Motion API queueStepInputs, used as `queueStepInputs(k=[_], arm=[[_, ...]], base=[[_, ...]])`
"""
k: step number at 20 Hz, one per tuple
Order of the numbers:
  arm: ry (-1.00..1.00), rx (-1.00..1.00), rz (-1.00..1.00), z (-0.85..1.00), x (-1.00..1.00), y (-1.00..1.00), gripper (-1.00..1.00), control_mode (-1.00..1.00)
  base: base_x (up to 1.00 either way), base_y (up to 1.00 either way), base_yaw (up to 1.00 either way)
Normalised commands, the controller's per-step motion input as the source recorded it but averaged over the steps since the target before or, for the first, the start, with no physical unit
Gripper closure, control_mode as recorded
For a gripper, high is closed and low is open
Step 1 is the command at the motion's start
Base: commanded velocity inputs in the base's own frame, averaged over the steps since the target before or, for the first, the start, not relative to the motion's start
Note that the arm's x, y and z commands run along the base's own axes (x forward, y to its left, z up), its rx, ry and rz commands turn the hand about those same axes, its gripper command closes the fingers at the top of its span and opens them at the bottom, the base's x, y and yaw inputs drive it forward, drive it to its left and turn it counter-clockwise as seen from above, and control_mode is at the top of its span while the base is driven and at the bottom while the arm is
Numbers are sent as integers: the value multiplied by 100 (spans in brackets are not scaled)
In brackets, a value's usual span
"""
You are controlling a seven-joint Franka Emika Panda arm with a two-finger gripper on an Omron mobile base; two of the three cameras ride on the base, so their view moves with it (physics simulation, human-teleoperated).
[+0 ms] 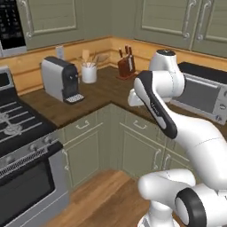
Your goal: Navigate to the toaster oven.
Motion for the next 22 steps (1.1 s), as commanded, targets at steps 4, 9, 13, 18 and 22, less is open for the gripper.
queueStepInputs(k=[4,9,13,18,22], arm=[[0,0,0,0,0,0,-100,100],[0,0,0,0,0,0,-100,100],[0,0,0,0,0,0,-100,100],[0,0,0,0,0,0,-100,100],[0,0,0,0,0,0,-100,100]], base=[[41,53,-87],[51,61,-83],[73,95,-53],[40,88,-29],[63,4,-42]])
